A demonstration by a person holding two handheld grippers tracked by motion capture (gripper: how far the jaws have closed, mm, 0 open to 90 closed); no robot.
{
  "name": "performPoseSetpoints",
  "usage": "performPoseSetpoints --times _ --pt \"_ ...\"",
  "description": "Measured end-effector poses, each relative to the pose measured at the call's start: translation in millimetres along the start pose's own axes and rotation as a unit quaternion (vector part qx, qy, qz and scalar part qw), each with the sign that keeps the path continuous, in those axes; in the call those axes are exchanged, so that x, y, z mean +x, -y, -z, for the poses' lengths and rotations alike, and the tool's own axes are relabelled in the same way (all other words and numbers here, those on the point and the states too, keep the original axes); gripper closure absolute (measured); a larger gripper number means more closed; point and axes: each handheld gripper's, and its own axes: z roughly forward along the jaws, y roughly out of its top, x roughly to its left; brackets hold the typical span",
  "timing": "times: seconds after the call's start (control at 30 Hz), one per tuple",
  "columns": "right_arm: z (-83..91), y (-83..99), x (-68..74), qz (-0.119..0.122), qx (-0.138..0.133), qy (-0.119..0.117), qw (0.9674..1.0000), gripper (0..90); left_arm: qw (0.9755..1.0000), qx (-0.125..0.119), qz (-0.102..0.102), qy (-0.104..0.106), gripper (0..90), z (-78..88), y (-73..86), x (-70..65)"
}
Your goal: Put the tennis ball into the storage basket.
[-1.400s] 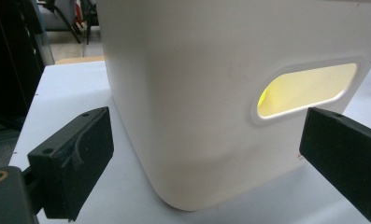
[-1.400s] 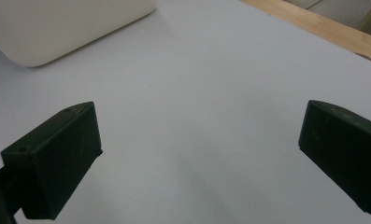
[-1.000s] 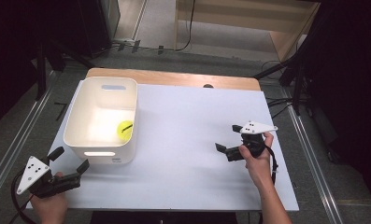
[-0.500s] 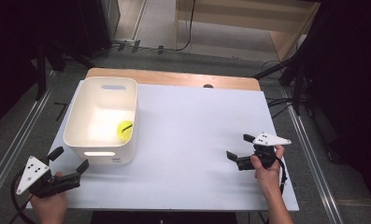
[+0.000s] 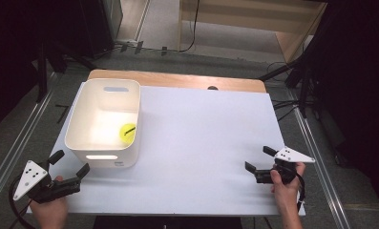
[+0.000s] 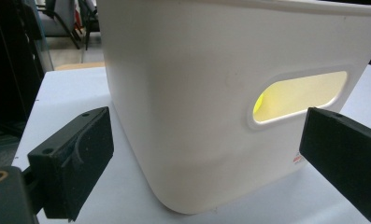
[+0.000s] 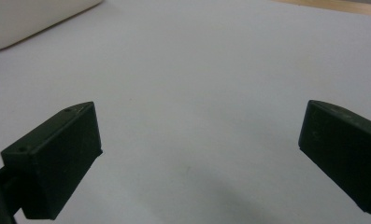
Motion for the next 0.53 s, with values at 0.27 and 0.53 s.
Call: performPoseSetpoints --times 0.27,0.53 --pt "14.6 12.1 -4.9 -0.019 -0.017 0.011 0.9996 0.0 1.0000 0.000 0.001 -0.002 2.9 -0.1 0.3 0.2" --pt "17.6 18.8 -8.8 -0.034 -0.021 0.008 0.9992 0.0 1.0000 0.001 -0.001 -0.002 2.9 -0.2 0.2 -0.2"
